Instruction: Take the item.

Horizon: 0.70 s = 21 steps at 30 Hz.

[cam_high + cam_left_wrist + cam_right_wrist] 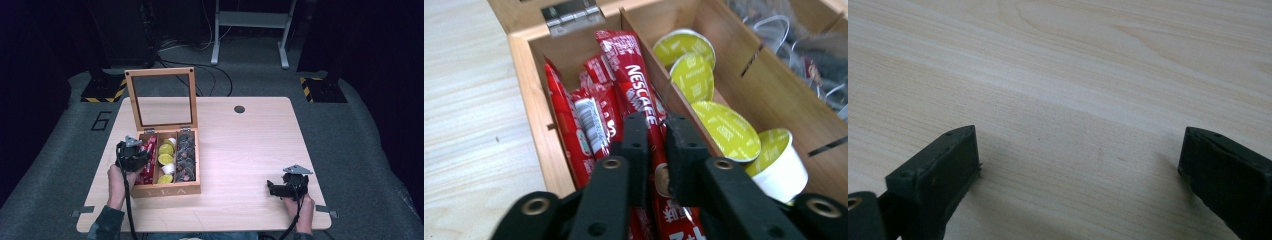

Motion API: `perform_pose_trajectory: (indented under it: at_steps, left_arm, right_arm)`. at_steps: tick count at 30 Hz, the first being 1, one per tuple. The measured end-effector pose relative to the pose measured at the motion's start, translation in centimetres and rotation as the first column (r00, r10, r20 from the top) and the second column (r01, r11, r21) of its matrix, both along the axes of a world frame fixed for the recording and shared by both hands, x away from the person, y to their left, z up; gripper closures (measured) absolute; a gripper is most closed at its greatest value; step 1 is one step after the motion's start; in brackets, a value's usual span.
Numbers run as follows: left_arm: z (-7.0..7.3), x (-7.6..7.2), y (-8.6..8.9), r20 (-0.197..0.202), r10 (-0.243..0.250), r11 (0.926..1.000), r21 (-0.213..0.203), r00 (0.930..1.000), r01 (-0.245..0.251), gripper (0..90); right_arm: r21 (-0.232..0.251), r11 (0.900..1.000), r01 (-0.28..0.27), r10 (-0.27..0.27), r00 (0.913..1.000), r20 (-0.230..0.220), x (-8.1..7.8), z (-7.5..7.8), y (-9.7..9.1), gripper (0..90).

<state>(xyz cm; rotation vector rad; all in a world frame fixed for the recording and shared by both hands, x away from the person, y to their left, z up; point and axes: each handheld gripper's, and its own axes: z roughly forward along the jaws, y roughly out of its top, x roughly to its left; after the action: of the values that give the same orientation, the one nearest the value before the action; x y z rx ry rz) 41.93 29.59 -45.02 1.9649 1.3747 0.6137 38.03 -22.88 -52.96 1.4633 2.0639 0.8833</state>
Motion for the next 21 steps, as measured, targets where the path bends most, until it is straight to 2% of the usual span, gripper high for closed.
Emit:
perform_pose_trajectory:
  at_steps: [3, 7, 12, 14, 16, 18, 21]
  left_arm:
    - [0.0, 0.0, 0.0, 0.000, 0.006, 1.0000, 0.002, 1.0000, -0.006, 82.2]
    - [0.2, -0.2, -0.3, 0.014, 0.039, 0.9993, -0.003, 0.9992, -0.039, 84.3]
    - [0.4, -0.4, -0.6, 0.029, 0.061, 0.9979, 0.021, 0.9977, -0.061, 84.7]
    - [0.4, -0.6, -0.6, 0.033, 0.066, 0.9977, 0.012, 0.9973, -0.066, 84.8]
    - [0.5, -0.7, -0.6, 0.041, 0.062, 0.9978, 0.023, 0.9973, -0.063, 84.8]
    - [0.6, -0.8, -0.7, 0.049, 0.061, 0.9980, 0.017, 0.9969, -0.062, 84.8]
    - [1.0, -1.1, -0.7, 0.064, 0.034, 0.9994, 0.007, 0.9974, -0.034, 84.8]
  right_arm:
    - [0.000, 1.0000, 0.000, 0.000, 1.0000, 0.000, 0.0, 0.0, 0.0, 2.5]
    - [0.002, 1.0000, 0.001, -0.001, 1.0000, 0.001, 0.0, 0.0, 0.0, 2.7]
    - [0.000, 1.0000, 0.002, -0.002, 1.0000, 0.000, 0.0, 0.0, 0.0, 2.7]
    - [0.001, 1.0000, 0.002, -0.002, 1.0000, 0.001, 0.0, 0.0, 0.0, 3.2]
    - [0.001, 1.0000, 0.002, -0.002, 1.0000, 0.001, 0.0, 0.0, 0.0, 3.2]
    - [0.002, 1.0000, 0.002, -0.002, 1.0000, 0.002, 0.0, 0.0, 0.0, 3.2]
    - [0.001, 1.0000, 0.002, -0.002, 1.0000, 0.002, 0.0, 0.0, 0.0, 3.3]
